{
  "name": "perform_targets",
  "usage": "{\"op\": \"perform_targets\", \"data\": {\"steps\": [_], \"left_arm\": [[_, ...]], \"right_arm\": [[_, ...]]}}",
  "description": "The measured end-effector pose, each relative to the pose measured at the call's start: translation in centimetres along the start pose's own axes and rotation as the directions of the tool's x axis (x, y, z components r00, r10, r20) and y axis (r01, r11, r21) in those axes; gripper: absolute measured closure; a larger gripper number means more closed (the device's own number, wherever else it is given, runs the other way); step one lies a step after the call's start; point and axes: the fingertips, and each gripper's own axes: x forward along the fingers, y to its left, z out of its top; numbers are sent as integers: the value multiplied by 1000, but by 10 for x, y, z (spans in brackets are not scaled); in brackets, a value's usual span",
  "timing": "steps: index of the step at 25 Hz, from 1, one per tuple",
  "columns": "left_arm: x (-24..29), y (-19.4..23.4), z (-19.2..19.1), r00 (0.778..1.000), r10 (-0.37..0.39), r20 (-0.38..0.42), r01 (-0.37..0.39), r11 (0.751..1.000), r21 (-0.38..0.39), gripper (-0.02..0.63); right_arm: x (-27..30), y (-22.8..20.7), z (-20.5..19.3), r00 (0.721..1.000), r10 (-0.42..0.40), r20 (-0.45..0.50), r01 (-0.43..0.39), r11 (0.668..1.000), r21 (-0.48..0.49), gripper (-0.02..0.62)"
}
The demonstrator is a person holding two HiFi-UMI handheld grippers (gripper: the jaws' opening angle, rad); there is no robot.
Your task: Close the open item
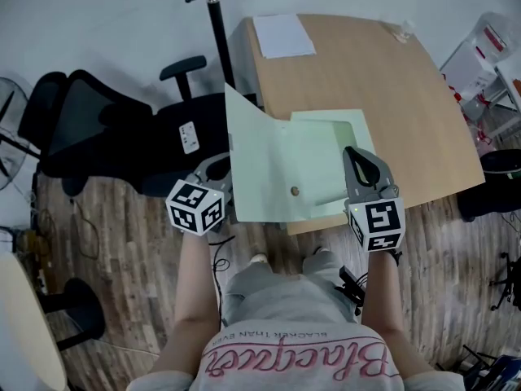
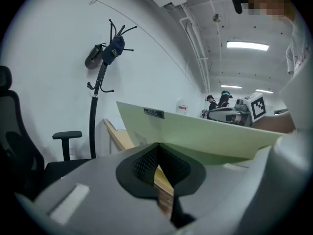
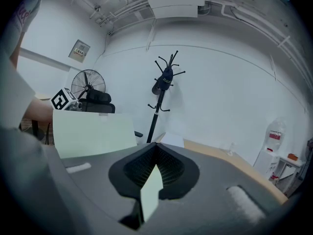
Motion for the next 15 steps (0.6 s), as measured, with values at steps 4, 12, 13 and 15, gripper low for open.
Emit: {"op": "perform_targets", "data": {"steps": [4,12,13,15], "left_arm": [[14,-15,7,1000,-16,-12,16,1000,23,589],[42,-41,22,999,-36,-15,37,999,38,589],[45,-44,24,999,-37,-13,38,998,40,589],[52,-50,28,999,-38,-12,39,998,45,589]], "right_arm": [[-4,-15,1,1000,4,-2,-4,1000,-13,592],[-13,-52,-5,1000,-3,-6,3,1000,-11,592],[-15,-56,-6,1000,-3,-6,3,1000,-12,592],[-17,-63,-8,1000,1,-4,-1,1000,-15,592]]}}
